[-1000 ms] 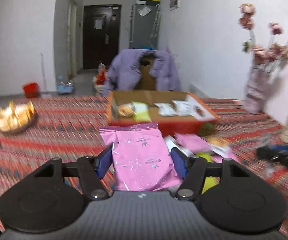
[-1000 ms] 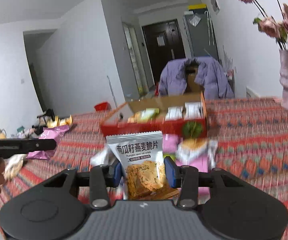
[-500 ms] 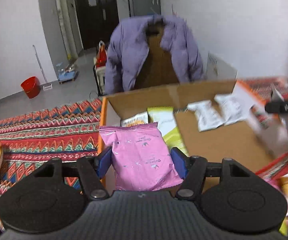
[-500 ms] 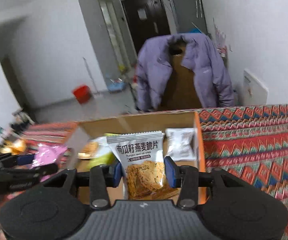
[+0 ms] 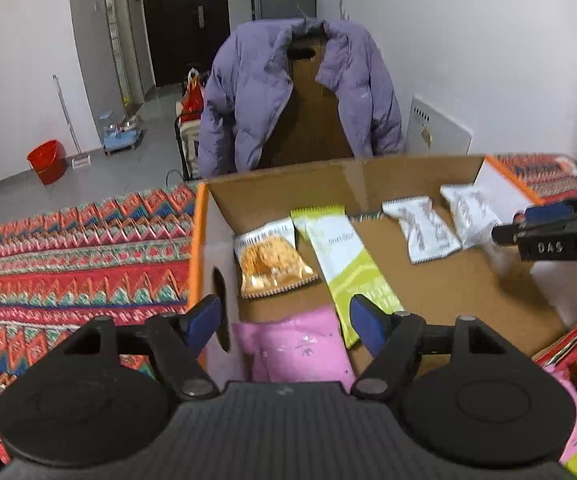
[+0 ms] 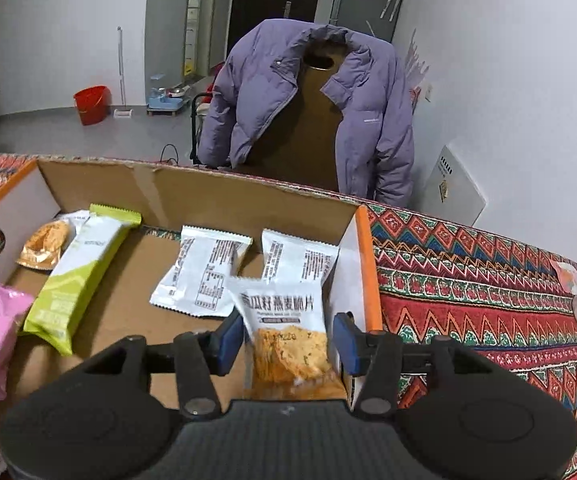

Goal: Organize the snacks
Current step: 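Carry both packets into the box and open both tools to release, then move both tools back toward the snack pile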

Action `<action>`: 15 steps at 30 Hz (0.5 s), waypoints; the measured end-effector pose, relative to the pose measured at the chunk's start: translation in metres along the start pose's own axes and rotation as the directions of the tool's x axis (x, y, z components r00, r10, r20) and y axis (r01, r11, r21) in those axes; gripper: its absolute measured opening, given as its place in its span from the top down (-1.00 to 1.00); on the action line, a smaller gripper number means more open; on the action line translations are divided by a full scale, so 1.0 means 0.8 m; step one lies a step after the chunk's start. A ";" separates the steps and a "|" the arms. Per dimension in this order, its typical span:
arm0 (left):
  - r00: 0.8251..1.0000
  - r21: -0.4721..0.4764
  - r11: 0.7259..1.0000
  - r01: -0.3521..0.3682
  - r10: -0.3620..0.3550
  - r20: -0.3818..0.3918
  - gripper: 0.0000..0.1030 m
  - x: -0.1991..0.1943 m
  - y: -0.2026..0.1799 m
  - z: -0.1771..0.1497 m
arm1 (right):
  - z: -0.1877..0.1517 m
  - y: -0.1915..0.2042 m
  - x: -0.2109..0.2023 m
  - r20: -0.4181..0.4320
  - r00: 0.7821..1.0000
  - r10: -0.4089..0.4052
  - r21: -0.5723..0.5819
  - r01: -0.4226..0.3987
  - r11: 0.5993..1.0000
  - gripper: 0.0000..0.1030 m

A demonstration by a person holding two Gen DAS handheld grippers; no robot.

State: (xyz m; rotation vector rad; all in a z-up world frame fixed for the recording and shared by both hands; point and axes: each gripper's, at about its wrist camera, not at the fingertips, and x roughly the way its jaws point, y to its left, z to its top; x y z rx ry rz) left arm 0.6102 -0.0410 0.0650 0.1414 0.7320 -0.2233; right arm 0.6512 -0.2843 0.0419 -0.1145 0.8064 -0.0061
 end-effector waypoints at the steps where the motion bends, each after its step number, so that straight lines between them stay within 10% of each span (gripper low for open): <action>1: 1.000 0.000 1.000 -0.006 0.006 0.014 -0.48 -0.008 0.002 0.003 | 0.003 -0.003 -0.004 0.008 1.000 0.002 0.002 -0.002 1.000 0.01; 15: 0.993 -0.044 0.999 -0.009 0.015 0.120 -0.56 -0.170 0.006 -0.018 | -0.021 -0.023 -0.178 0.153 0.980 0.123 0.002 -0.125 0.992 -0.60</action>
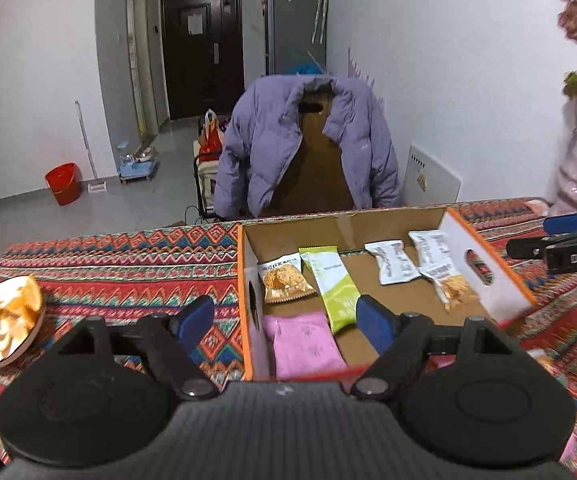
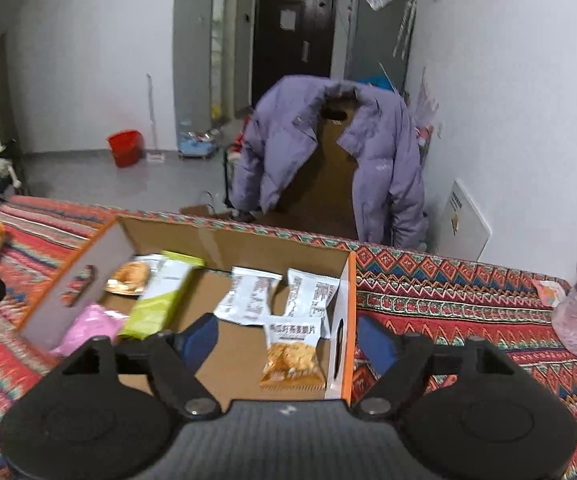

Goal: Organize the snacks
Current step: 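Move both tools back toward the snack pile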

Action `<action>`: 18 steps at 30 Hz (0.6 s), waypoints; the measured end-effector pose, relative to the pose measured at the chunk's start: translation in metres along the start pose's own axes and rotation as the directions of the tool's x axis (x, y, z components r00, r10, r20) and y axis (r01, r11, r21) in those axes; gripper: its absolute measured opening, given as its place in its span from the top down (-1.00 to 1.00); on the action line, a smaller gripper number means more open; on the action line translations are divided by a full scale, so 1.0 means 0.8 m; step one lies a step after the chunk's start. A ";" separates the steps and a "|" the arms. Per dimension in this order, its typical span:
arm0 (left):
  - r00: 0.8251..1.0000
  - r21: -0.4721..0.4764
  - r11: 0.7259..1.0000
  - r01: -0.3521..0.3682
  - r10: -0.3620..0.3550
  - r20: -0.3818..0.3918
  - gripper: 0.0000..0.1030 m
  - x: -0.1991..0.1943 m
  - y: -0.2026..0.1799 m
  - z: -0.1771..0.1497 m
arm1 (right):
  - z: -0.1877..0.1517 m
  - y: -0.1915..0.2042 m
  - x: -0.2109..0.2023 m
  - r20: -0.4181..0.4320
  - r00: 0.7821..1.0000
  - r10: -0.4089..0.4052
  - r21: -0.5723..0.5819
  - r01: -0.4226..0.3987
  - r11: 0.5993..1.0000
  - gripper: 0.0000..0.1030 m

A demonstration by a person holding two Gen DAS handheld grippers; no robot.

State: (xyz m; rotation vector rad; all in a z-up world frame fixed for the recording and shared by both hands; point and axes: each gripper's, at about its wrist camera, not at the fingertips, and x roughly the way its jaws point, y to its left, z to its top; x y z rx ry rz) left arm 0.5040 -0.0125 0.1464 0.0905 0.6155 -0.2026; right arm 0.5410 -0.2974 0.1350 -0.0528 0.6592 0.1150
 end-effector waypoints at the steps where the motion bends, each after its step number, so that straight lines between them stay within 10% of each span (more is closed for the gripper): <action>1: 1.000 -0.006 1.000 0.002 -0.002 0.012 -0.57 -0.018 0.000 -0.007 | -0.006 0.000 -0.017 0.014 1.000 0.015 0.005 -0.015 1.000 -0.64; 18: 0.974 -0.044 0.999 0.028 -0.017 0.227 -0.83 -0.255 -0.056 -0.208 | -0.226 0.063 -0.259 0.315 0.942 0.117 -0.053 -0.105 0.993 -1.00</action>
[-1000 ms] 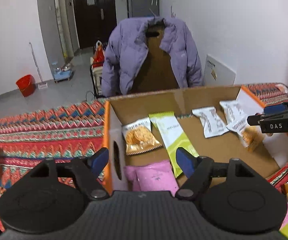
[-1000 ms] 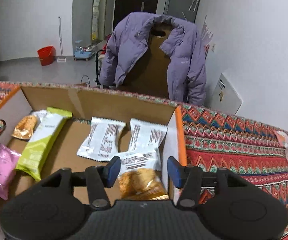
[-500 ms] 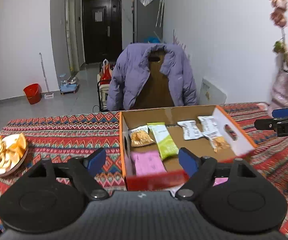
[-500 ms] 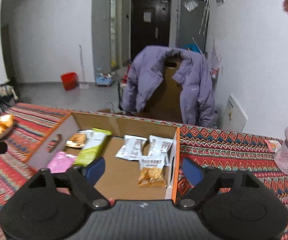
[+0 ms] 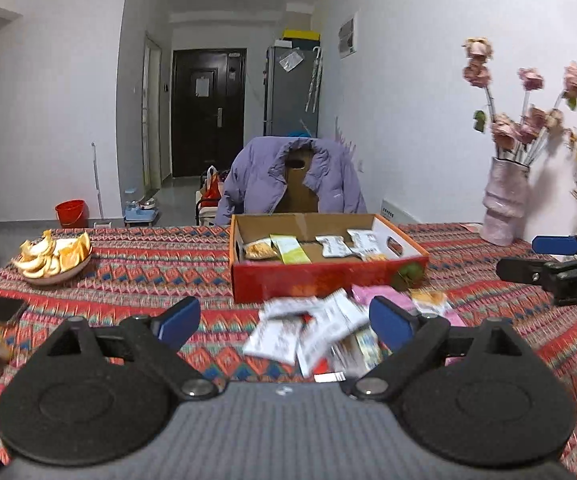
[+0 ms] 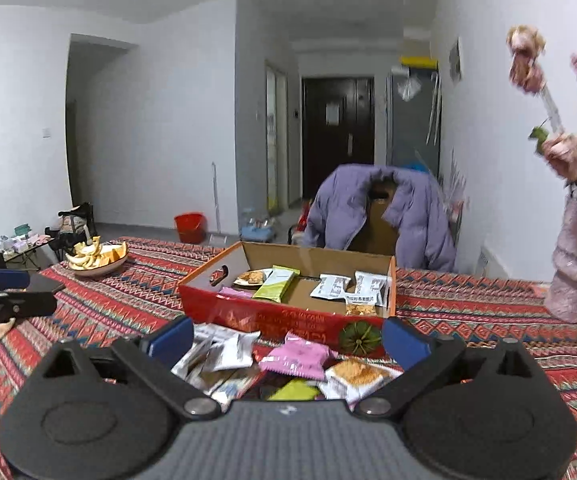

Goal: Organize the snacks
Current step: 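Move both tools back toward the snack pile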

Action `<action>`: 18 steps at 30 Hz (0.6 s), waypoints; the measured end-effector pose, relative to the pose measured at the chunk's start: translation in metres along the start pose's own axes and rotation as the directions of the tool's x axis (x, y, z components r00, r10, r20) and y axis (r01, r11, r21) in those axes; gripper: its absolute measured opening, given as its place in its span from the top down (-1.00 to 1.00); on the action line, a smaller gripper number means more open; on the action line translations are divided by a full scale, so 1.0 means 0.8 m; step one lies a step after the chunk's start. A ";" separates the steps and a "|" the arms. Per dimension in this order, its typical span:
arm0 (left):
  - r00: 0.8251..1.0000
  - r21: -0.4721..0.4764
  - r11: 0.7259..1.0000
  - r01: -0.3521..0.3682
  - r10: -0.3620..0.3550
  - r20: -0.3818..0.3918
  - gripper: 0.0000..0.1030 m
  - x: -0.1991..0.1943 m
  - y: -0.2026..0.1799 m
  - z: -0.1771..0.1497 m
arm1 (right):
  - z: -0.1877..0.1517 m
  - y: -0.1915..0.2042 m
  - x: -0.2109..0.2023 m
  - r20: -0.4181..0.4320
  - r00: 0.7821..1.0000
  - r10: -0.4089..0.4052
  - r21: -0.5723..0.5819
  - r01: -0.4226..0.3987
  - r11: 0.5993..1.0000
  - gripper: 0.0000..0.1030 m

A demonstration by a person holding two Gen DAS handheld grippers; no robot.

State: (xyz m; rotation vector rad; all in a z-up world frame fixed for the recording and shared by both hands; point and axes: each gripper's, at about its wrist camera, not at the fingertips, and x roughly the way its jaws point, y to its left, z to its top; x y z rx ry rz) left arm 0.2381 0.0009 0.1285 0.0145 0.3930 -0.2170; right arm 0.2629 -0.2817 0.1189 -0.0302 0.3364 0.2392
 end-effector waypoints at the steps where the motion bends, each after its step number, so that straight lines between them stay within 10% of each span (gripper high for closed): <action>1: 1.000 -0.004 1.000 0.000 0.000 0.005 -0.84 -0.012 -0.003 -0.010 | -0.012 0.006 -0.012 0.015 1.000 -0.007 0.005 0.007 1.000 -1.00; 18: 0.996 0.010 1.000 -0.001 0.002 -0.090 -0.89 -0.026 -0.027 -0.089 | -0.123 0.044 -0.064 -0.048 0.998 -0.037 0.013 0.038 0.999 -1.00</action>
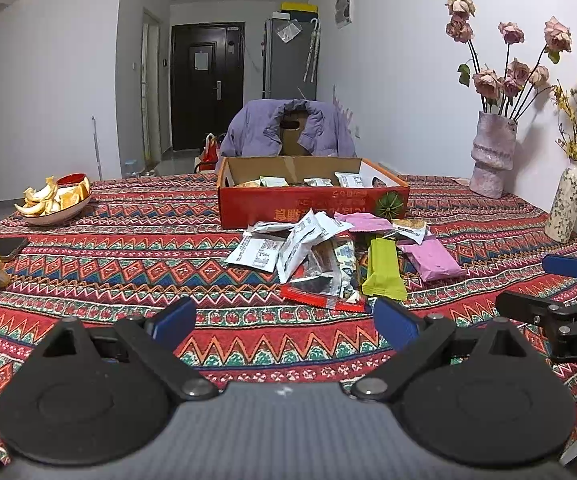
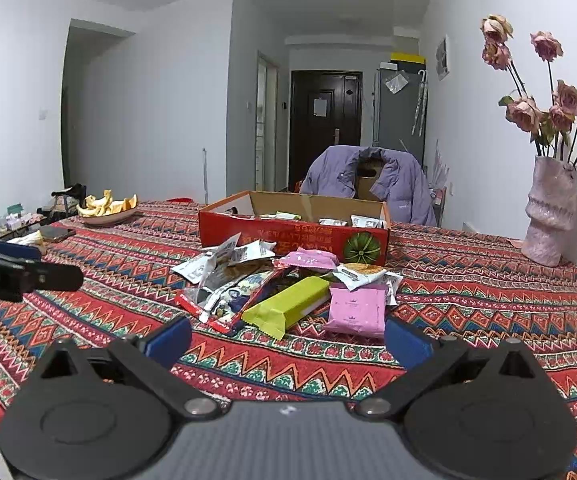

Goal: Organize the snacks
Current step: 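Move both tools back toward the snack pile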

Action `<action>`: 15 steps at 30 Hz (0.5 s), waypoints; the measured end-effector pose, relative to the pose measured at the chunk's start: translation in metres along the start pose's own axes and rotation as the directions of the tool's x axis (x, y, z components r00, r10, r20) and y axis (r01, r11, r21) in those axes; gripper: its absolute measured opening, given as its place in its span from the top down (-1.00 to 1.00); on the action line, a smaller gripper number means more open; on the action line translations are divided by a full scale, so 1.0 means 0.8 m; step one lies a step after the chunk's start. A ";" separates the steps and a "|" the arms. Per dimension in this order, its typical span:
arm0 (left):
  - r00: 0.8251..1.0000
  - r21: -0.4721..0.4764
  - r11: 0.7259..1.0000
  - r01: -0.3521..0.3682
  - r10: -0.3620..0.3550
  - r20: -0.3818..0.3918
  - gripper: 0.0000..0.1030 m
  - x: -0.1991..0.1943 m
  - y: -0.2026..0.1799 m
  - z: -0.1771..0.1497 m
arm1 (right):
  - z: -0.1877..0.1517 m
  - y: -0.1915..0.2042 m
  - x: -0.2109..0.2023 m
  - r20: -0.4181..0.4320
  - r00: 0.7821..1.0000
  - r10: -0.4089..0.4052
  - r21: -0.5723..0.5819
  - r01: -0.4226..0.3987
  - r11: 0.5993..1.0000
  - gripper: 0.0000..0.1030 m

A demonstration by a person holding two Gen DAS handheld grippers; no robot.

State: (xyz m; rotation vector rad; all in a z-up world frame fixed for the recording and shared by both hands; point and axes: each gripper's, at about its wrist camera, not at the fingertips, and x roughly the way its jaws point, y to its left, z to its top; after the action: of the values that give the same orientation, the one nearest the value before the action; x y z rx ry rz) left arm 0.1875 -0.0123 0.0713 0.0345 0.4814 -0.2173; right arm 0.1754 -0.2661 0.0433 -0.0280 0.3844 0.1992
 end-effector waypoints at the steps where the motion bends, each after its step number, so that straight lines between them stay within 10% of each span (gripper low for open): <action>1: 1.000 0.001 1.000 0.000 0.000 -0.003 -0.89 0.004 -0.001 0.001 | 0.000 -0.002 0.003 -0.001 1.000 0.000 0.006 0.000 1.000 -1.00; 15: 0.997 -0.003 1.000 0.015 -0.016 -0.077 -0.88 0.110 -0.009 0.029 | 0.014 -0.031 0.073 -0.084 0.996 -0.016 0.058 0.021 0.998 -1.00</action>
State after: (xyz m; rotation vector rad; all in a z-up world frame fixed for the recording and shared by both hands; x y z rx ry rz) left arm 0.2723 -0.0387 0.0510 0.0365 0.5593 -0.2310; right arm 0.2373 -0.2786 0.0311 0.0179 0.4728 0.1688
